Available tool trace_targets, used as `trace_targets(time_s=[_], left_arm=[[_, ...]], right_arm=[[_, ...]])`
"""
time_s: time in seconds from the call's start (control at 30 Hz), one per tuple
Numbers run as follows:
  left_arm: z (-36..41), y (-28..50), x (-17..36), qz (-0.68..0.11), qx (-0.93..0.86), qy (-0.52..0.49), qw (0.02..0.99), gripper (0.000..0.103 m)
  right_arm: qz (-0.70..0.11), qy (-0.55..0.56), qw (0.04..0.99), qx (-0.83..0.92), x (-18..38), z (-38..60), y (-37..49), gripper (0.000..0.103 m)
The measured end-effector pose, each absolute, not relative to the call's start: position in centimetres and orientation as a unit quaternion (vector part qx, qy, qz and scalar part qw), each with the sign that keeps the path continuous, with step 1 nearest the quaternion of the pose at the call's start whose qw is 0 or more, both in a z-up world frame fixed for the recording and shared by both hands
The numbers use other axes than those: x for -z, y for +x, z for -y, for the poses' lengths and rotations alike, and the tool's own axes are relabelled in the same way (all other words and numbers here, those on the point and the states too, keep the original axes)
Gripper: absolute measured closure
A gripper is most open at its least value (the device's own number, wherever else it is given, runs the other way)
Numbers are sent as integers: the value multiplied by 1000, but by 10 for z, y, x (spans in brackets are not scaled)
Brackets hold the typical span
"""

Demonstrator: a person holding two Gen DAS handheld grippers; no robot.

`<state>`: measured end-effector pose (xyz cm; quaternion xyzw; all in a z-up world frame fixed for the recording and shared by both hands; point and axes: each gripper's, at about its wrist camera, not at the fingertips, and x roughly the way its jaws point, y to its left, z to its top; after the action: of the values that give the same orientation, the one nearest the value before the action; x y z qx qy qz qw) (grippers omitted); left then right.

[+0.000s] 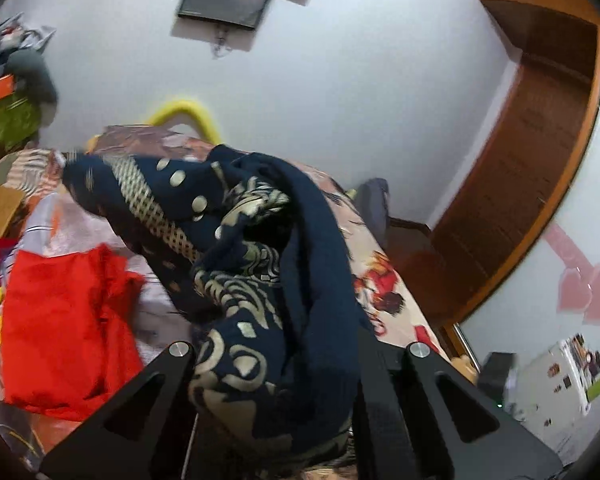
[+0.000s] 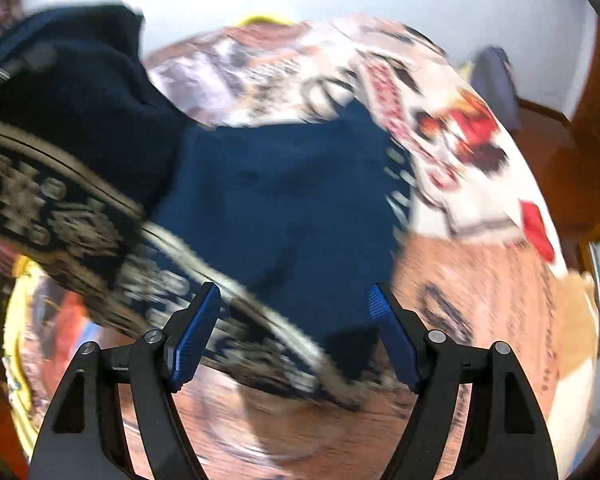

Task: Fold large clothes
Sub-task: 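Lift the hoodie edge with the left gripper and fold it over itself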

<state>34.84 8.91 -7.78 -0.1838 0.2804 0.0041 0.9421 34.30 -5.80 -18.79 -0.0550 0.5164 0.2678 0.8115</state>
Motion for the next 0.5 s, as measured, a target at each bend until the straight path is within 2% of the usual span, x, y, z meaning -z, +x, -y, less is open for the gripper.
trace_targets(time_s=[0.17, 0.5], left_arm=[[-37, 371, 92, -313, 63, -171, 932, 100], [7, 399, 194, -466, 140, -159, 859, 100]], right_arm=[[-596, -11, 759, -263, 240, 70, 357, 29], [-561, -19, 795, -232, 213, 121, 344, 30]])
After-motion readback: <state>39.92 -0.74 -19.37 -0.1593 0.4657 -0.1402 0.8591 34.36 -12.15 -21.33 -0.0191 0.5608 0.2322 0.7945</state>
